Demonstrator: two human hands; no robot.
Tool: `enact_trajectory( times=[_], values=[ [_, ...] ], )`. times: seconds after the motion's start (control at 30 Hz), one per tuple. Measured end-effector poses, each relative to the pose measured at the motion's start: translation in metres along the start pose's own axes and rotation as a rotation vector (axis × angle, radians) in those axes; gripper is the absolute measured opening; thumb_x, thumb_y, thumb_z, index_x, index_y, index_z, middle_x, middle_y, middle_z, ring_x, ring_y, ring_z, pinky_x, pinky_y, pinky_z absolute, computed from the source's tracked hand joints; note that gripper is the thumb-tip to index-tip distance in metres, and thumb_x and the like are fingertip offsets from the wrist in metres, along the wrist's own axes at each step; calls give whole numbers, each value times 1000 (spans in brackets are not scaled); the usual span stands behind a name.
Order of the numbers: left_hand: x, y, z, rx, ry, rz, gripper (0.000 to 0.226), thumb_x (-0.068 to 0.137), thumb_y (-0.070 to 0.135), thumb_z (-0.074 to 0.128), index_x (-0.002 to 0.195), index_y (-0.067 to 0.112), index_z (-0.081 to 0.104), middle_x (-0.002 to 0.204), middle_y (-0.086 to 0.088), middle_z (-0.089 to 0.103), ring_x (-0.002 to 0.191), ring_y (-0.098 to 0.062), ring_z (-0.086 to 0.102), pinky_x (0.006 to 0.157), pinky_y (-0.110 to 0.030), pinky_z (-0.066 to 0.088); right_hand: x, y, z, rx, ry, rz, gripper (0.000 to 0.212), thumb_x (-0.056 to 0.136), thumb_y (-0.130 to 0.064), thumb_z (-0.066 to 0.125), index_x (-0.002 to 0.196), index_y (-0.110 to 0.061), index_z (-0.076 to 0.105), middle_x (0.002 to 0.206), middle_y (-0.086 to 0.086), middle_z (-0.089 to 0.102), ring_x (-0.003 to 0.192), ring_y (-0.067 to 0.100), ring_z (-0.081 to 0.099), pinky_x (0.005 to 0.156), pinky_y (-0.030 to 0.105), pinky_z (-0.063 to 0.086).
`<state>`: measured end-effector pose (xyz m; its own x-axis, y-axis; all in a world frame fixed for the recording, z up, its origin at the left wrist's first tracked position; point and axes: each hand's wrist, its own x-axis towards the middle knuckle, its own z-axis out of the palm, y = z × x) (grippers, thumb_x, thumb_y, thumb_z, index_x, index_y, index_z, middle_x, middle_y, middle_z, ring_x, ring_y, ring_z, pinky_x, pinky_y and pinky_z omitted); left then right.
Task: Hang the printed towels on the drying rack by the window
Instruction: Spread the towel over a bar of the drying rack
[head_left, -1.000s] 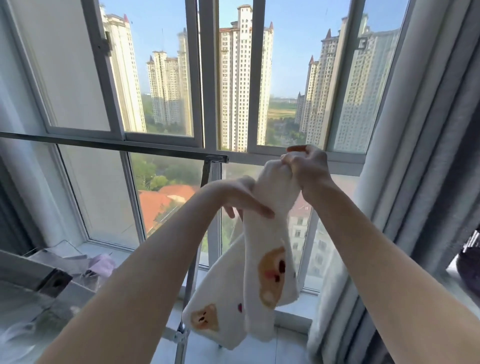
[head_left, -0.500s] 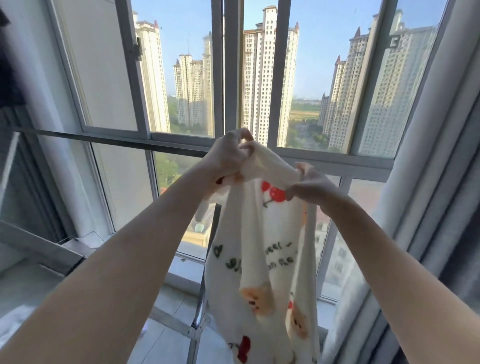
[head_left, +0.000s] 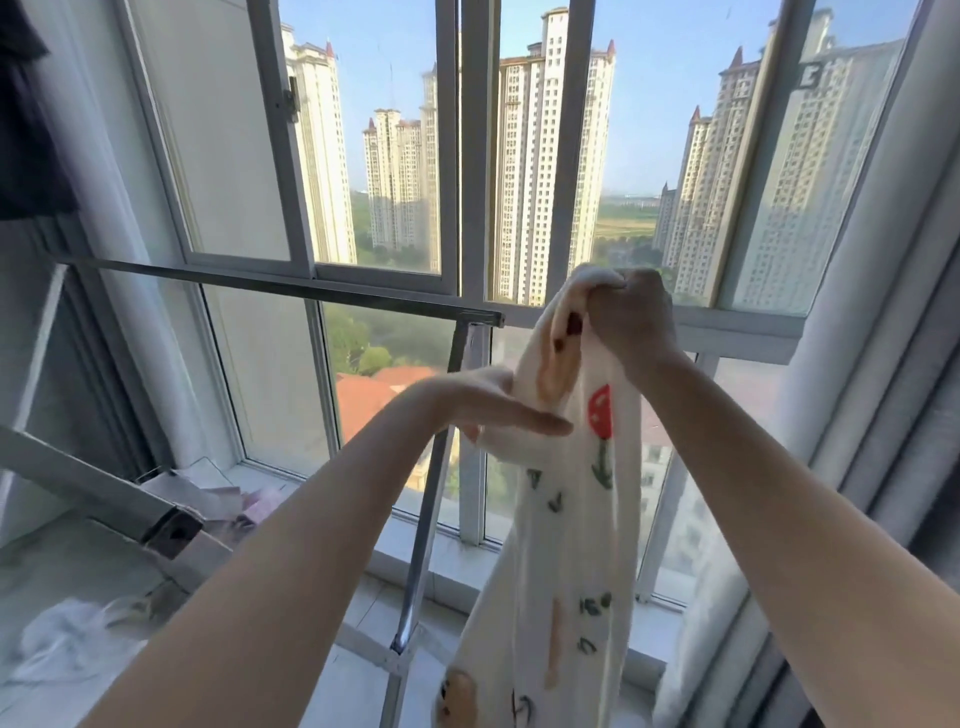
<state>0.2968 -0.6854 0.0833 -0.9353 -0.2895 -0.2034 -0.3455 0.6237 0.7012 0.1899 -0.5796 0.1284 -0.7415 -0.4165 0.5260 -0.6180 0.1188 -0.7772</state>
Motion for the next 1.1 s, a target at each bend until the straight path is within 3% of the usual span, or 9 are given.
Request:
enact_trajectory(
  times=[0.07,0.2,0.3,0.4,0.6,0.7,0.8,0.9,1.1],
  values=[
    [7,-8,15,145,-70,-67,55,75,38,69,123,16,52,109,-3,61,94,-20,61,86,-43,53,8,-5,-2,93,43,0,29,74,-8,39,56,-16,61,61,7,61,66,25,60,56,31,48],
    [15,-21,22,123,106,-95,38,84,26,60,114,2,56,82,-6,56,63,-15,53,67,-35,55,20,-7,-17,249,66,-31,33,66,-1,34,57,-22,59,67,8,62,73,29,59,67,43,50],
    [11,-19,13,-6,215,-80,30,90,20,51,115,3,54,94,-9,61,66,-19,62,60,-31,56,24,-4,-27,288,47,-40,38,69,-1,34,66,-26,63,69,0,62,81,29,62,75,43,51],
    [1,-12,0,-176,370,-66,30,96,17,33,119,3,46,112,-20,59,69,-29,68,60,-37,56,20,-4,-28,304,-98,-69,41,63,3,34,59,-21,66,58,1,63,65,23,60,65,34,49],
    [-20,21,-39,-100,707,167,14,94,16,38,98,6,48,94,-20,54,78,-34,60,58,-42,56,-7,1,2,106,-551,-101,18,73,-13,72,89,-5,70,86,16,68,75,17,60,64,24,45],
    [-34,31,-61,17,738,244,8,93,13,40,91,10,47,87,-21,53,77,-31,56,66,-48,55,-14,-2,34,-62,-488,-153,13,74,-18,69,75,-5,71,75,19,62,70,21,55,61,29,43],
    [-57,12,-90,-75,690,217,4,91,18,49,90,15,47,102,-23,57,81,-33,63,60,-46,59,-9,-19,56,23,-318,-101,15,79,-15,61,82,-4,70,76,13,62,72,23,55,64,36,46],
    [-76,-27,-117,-142,530,122,31,83,23,63,105,17,43,97,-18,62,67,-22,65,54,-31,58,0,-47,76,245,-242,-89,14,84,-9,54,77,-16,64,75,6,59,72,23,55,65,40,47],
    [-76,-100,-138,-31,229,-69,64,73,24,74,128,18,41,87,-5,60,62,-19,64,58,-31,59,-1,-111,143,416,-171,-146,32,86,-2,50,62,-22,51,69,-3,52,70,14,51,61,29,43]
  ],
)
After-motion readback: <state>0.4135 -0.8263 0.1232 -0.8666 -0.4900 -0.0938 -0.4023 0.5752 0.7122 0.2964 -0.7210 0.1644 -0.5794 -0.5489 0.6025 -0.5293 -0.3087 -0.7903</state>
